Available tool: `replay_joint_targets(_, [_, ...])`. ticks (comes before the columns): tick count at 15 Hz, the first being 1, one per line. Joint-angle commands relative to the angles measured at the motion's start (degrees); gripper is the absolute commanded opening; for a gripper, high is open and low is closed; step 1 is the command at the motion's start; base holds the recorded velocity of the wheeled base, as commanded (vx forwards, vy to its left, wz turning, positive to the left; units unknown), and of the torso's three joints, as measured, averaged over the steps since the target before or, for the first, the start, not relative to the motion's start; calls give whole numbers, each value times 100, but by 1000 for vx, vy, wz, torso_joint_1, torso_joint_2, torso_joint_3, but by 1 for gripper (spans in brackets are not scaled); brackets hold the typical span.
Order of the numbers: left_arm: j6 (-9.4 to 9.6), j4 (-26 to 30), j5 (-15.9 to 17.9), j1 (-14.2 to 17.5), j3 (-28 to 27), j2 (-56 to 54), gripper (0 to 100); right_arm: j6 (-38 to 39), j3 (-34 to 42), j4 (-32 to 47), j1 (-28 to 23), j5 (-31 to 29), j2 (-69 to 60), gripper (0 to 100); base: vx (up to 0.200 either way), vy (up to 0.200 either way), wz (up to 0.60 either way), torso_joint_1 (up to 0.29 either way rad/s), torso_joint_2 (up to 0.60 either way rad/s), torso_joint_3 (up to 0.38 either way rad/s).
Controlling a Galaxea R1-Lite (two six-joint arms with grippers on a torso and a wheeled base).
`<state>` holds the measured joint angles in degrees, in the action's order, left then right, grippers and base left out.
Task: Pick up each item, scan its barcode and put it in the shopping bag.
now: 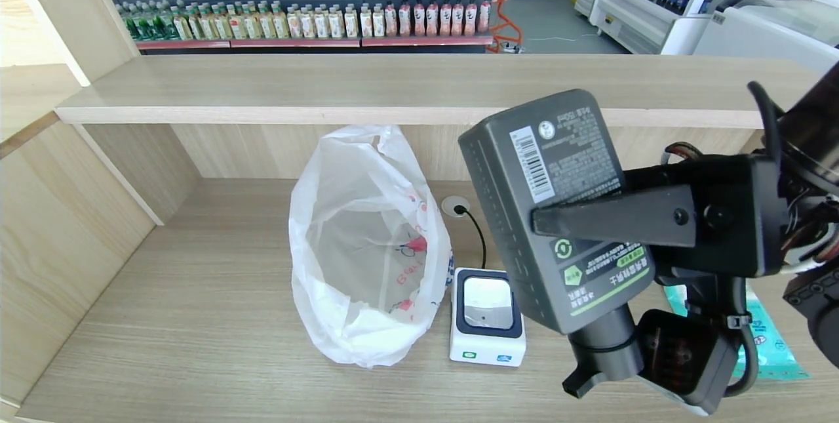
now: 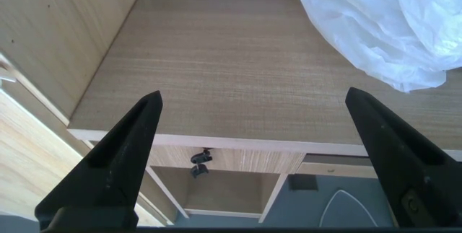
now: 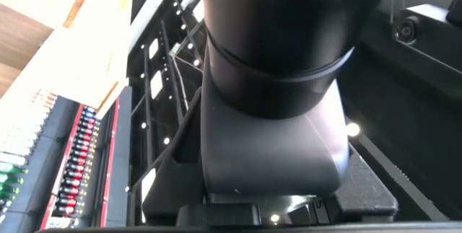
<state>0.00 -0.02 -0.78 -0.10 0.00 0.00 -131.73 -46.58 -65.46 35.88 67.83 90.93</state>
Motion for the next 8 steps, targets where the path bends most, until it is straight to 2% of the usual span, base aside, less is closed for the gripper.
replay_joint_targets(1, [0, 2, -1, 1, 0, 9, 100, 7, 79, -2, 113, 2, -23, 0, 0, 0, 0, 0, 0, 0])
replay_joint_targets(8, [0, -6, -1, 1, 0, 9, 100, 16, 307, 7, 279, -15, -58, 0, 0, 0, 0, 0, 0, 0])
